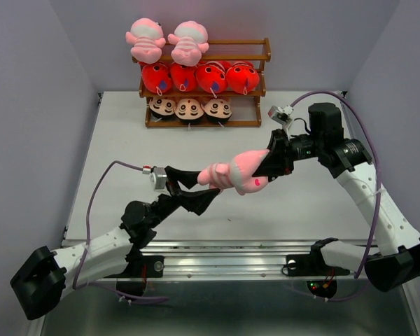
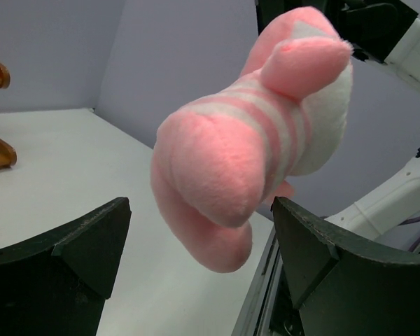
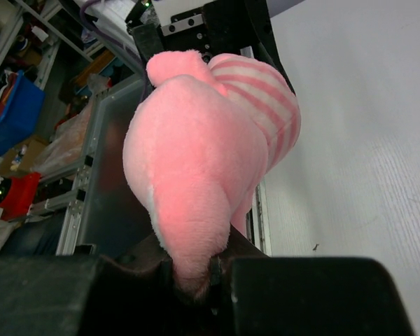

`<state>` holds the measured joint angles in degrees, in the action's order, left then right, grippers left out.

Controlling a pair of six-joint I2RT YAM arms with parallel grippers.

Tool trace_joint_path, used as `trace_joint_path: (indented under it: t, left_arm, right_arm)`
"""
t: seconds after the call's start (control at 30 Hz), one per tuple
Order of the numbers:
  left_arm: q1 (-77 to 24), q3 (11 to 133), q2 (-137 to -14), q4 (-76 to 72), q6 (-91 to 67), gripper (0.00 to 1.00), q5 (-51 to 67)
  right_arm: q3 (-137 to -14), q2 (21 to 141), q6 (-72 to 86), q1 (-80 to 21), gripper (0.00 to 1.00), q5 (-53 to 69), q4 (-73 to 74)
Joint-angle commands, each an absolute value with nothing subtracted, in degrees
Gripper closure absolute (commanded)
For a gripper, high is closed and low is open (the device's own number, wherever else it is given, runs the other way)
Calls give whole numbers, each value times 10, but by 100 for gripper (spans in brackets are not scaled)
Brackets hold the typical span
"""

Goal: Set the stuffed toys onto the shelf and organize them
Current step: Pass the stuffed toy from the right arm to the left

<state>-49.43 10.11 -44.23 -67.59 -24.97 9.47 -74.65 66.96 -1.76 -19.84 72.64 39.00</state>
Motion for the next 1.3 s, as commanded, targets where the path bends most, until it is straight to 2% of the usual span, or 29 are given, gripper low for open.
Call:
trace_joint_path:
  t: [0.0,0.4,0.77,1.27]
  left_arm:
    - [-497,100,-469,-749,-264,7,95]
    - [-497,114,-536,-874,-304,11,121]
    - [-497,98,-546,-948,-341,24,127]
    - [-497,84,-522,-975,-328,16,115]
  right_arm:
    - [-750,659,-1,-194,94,773,346]
    - [-680,641,87,-194,94,783,256]
    - [-676,640,85,-184,93,745,256]
    - [-642,639,131,-173,91,771,208]
